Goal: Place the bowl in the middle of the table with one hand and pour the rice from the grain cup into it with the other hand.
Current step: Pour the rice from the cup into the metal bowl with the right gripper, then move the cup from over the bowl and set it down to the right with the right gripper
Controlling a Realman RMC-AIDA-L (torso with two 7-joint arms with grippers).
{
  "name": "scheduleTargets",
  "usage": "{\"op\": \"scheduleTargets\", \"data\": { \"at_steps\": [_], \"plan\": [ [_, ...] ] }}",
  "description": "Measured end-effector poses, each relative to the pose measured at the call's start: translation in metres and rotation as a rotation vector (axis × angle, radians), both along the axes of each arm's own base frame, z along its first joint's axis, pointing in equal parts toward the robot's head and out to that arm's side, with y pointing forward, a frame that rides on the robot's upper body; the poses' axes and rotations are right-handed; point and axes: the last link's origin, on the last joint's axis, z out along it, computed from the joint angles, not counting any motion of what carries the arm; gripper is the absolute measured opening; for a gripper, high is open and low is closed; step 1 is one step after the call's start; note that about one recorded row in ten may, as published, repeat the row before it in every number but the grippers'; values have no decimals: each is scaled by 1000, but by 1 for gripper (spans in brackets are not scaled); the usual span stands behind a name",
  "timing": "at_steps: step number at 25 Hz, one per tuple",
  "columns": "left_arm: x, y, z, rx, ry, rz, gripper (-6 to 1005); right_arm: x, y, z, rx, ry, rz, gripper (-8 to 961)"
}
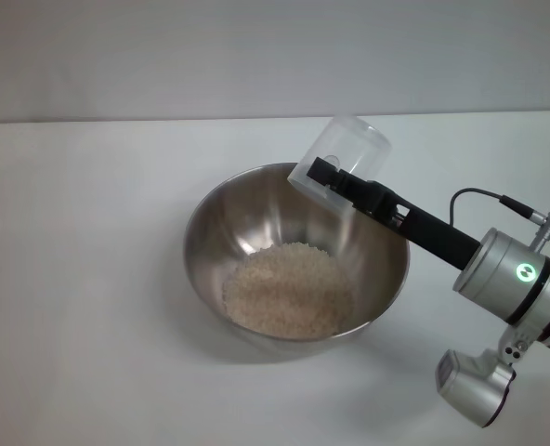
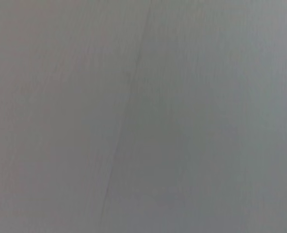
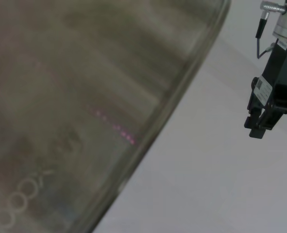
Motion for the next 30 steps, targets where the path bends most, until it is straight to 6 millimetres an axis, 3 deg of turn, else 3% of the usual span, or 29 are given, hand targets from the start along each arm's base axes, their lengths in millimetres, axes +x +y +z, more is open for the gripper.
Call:
{"op": "scheduleTargets", "data": {
  "at_steps": [7,11,13,14,17,18,20,23,24,28,30],
  "plan": [
    [1,0,1,5,0,-7,292,0,-2,-1,18,1,3,17],
    [1,-1,1,6,0,-9,292,-4,-4,0,-18,136,-72,17],
    [1,-1,1,7,0,-12,292,-9,-6,7,-79,372,-183,16],
    [1,-2,1,7,0,-12,292,-9,-6,7,-79,372,-183,16],
    [0,-3,1,7,1,-10,292,-12,-12,19,-174,676,-273,16],
    [0,-3,1,7,1,-10,292,-11,-20,28,-237,878,-310,16],
    [0,-3,1,8,1,-9,291,-10,-23,32,-260,958,-324,16],
    [-2,-4,3,12,4,-5,291,5,-38,46,-378,1289,-393,16],
    [-2,-4,3,12,4,-5,291,5,-38,46,-378,1289,-393,16],
    [-2,-5,4,22,12,-12,291,31,-52,62,-427,1644,-451,16],
    [-1,-5,4,28,15,-16,291,37,-54,64,-421,1705,-462,16]
  ]
}}
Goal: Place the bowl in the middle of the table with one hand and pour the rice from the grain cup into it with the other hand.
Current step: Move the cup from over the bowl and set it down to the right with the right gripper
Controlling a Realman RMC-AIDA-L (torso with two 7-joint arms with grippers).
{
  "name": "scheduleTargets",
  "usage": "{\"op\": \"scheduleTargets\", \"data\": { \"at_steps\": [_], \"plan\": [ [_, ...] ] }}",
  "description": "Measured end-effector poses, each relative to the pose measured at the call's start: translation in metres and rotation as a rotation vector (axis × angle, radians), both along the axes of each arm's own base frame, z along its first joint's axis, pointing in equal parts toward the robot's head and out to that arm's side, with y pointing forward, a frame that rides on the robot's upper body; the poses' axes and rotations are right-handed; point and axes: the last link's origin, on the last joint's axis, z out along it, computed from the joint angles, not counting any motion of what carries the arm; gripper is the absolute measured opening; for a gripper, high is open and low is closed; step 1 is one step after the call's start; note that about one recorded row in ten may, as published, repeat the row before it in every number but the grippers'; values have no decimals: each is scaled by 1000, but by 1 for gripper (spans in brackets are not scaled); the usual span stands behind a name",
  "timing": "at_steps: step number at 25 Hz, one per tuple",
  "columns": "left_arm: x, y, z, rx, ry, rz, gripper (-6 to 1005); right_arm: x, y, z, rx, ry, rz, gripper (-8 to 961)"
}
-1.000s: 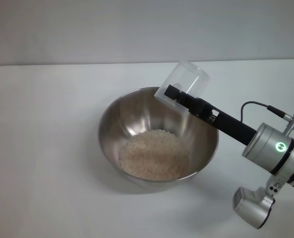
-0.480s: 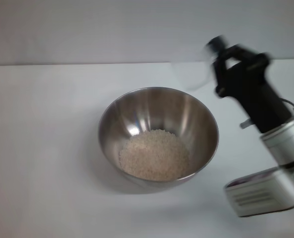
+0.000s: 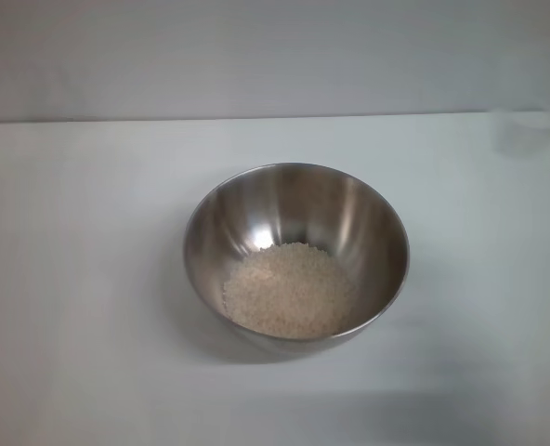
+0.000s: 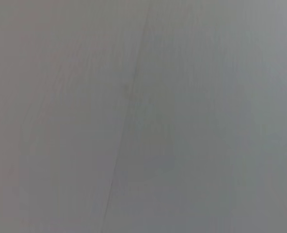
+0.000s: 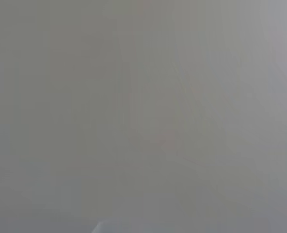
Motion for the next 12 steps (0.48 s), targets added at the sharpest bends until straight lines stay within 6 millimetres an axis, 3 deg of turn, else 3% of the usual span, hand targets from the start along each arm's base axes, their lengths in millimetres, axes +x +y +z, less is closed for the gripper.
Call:
{"op": "scheduleTargets", "data": {
  "at_steps": [5,12],
  "plan": [
    [0,-2,2,10,3,-9,292,22,-6,-2,-49,149,-99,16],
    [0,-6,1,14,2,-16,292,32,3,-17,-159,216,-216,16]
  ]
}}
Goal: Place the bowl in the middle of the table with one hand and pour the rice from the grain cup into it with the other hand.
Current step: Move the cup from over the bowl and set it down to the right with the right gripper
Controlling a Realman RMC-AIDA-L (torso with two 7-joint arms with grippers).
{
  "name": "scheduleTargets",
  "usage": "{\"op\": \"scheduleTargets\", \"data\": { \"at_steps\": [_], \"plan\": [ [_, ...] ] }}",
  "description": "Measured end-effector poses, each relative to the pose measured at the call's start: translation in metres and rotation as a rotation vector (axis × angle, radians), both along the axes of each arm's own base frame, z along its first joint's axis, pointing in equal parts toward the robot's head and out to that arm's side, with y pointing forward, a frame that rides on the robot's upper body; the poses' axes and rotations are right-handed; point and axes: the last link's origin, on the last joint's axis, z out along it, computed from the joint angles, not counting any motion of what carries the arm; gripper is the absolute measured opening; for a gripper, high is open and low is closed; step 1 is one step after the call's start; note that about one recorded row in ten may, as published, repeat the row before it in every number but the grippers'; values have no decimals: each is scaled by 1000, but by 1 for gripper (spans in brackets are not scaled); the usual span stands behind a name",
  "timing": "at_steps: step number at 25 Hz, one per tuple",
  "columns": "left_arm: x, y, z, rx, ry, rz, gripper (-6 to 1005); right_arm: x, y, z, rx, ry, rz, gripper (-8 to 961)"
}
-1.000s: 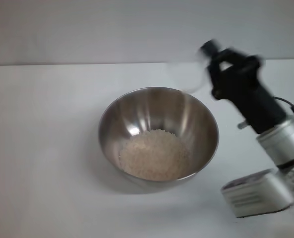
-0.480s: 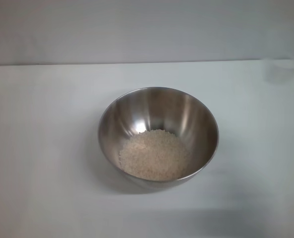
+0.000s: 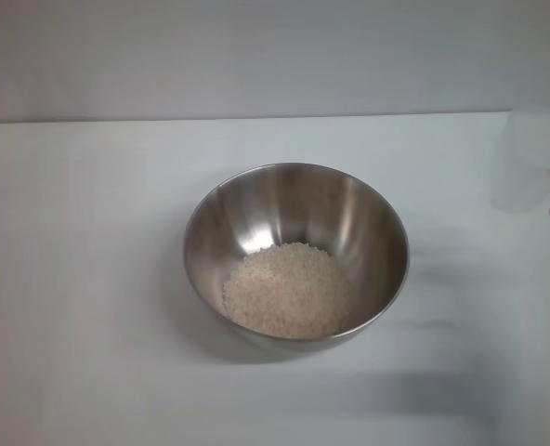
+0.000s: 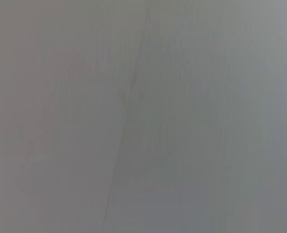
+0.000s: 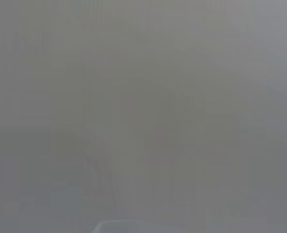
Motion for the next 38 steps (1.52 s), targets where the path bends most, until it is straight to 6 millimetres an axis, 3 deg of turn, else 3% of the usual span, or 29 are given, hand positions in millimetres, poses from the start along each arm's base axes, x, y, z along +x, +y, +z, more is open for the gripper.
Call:
{"op": "scheduleTargets", "data": {
  "at_steps": [22,38],
  "plan": [
    [-4,-7,2,13,-2,2,292,9,39,-28,-264,34,-151,16],
    [-2,-5,4,19,-2,-2,292,13,46,-38,-329,-26,-161,27]
  ]
}}
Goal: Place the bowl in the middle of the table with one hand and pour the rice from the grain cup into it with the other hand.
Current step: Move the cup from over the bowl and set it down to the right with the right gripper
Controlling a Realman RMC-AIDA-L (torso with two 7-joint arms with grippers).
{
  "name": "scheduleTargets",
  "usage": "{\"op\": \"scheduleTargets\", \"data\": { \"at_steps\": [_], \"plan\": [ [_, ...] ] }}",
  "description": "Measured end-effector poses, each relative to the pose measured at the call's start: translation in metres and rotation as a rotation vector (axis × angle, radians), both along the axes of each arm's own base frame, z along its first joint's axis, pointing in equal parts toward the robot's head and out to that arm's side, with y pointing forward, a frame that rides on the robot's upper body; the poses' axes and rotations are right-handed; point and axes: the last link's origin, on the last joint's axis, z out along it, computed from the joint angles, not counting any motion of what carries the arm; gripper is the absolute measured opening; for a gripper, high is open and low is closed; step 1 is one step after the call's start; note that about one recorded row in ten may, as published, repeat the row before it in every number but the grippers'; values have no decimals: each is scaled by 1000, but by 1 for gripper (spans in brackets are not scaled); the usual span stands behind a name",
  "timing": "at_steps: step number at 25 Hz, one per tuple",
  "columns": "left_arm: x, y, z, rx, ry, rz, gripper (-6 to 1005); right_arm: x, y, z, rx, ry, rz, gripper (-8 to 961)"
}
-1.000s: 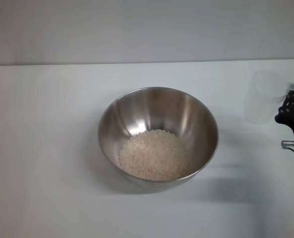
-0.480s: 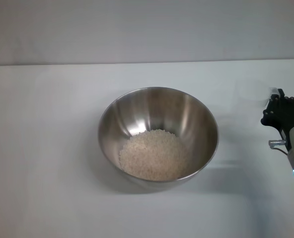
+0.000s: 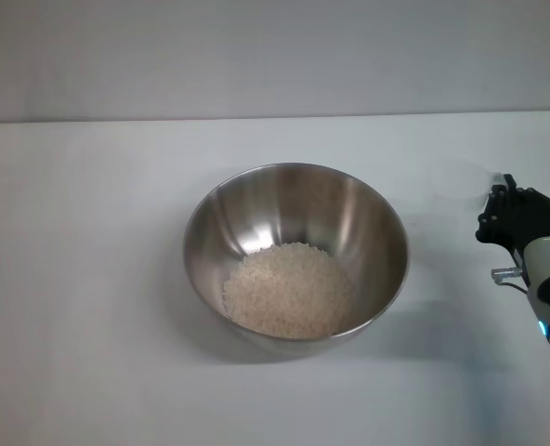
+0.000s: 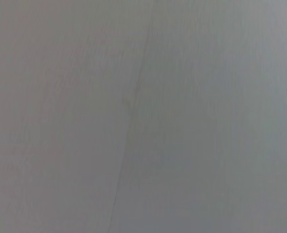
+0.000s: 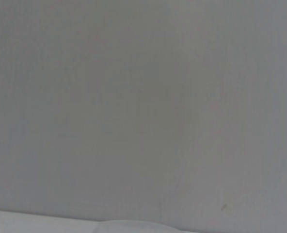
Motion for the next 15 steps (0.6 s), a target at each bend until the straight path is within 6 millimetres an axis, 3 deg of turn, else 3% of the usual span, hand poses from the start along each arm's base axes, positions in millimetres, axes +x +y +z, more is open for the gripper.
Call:
{"op": "scheduleTargets", "data": {
  "at_steps": [15],
  "plan": [
    [0,-1,0,3,0,0,291,0,7,-8,-62,-29,5,80]
  ]
}}
